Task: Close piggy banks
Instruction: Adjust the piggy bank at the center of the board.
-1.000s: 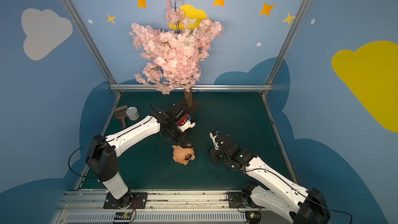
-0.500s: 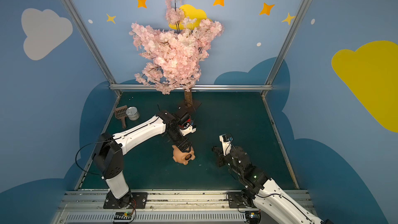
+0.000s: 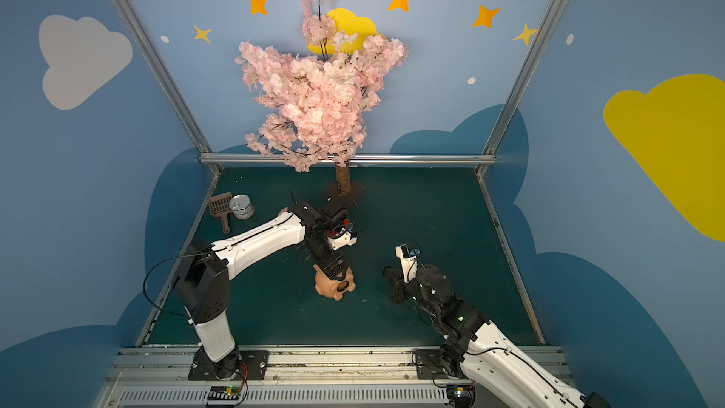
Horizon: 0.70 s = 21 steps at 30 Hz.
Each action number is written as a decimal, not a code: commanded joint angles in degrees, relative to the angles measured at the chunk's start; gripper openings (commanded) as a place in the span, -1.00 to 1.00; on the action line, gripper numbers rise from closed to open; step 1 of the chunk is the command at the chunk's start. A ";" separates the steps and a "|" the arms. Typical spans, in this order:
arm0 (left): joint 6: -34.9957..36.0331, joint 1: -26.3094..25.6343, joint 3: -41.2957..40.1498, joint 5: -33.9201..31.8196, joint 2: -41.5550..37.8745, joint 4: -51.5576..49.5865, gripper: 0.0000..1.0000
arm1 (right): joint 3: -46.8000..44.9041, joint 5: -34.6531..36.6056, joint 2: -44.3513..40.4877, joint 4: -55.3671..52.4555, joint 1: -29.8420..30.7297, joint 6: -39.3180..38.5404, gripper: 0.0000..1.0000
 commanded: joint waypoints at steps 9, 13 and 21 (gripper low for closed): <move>-3.95 3.77 -2.58 -2.05 1.46 2.08 0.92 | -1.38 -7.86 2.46 6.92 -0.09 1.63 -1.00; -5.17 5.64 -3.29 0.13 1.25 3.25 0.90 | -1.28 -9.41 4.32 8.16 -0.05 1.97 -1.00; -7.15 8.00 -4.17 3.29 0.63 4.46 0.90 | -0.80 -12.17 8.62 11.46 0.03 3.14 -1.00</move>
